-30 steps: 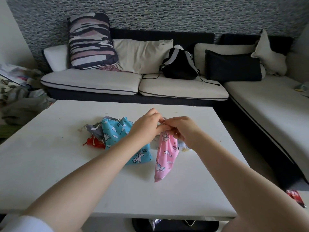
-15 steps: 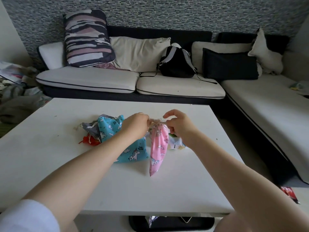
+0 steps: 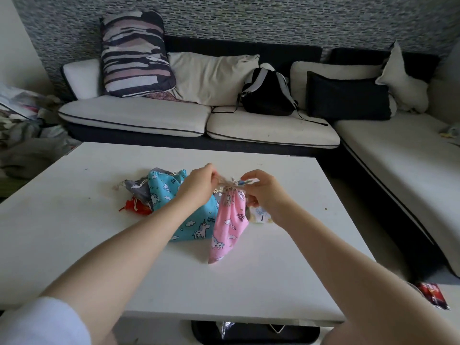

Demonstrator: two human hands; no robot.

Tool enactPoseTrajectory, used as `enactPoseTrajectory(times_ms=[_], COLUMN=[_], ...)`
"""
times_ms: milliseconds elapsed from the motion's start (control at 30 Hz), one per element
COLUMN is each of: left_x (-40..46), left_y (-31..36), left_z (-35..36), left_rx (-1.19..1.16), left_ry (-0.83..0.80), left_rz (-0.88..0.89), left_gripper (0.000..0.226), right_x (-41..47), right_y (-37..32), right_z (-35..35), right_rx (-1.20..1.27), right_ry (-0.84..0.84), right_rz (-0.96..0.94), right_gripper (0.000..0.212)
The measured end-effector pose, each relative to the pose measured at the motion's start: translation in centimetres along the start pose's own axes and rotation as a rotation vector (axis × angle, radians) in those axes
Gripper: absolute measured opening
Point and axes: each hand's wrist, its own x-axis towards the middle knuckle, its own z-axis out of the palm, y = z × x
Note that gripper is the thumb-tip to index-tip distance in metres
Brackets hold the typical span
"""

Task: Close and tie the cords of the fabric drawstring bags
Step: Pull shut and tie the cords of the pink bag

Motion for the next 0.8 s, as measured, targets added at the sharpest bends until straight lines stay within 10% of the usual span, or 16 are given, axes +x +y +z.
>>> enactPoseTrajectory(times_ms=[133,300,567,800], left_x=[-1.1,-1.2,0.2,0.3], left_y=[1.2,2.1,2.0,4.2], left_z=[-0.1,-0.6,1.2,1.5], left_rx=[-0.776,-1.764,-1.302,-0.877], left_ry=[0.011,-0.358,-0.208,-0.325], left_rz=[-0.159,-0.387,-0.458,-0.066], left_gripper=[0.019,0.03,0.031,0.037], right_x=[0.0,0.0,-0.1,-0.3], right_y=[0.6,0.6,2.4,2.7], right_z=[-1.1,-0.7,-0.8,-3.0], right_rx=[0.025,0.063,0.375,0.576], right_ry=[-0.031,0.046,0.014,-0.108], right_rz=[0.031,0.043,0.194,-0.005], right_gripper=[0.013,0.037,0.032,0.033])
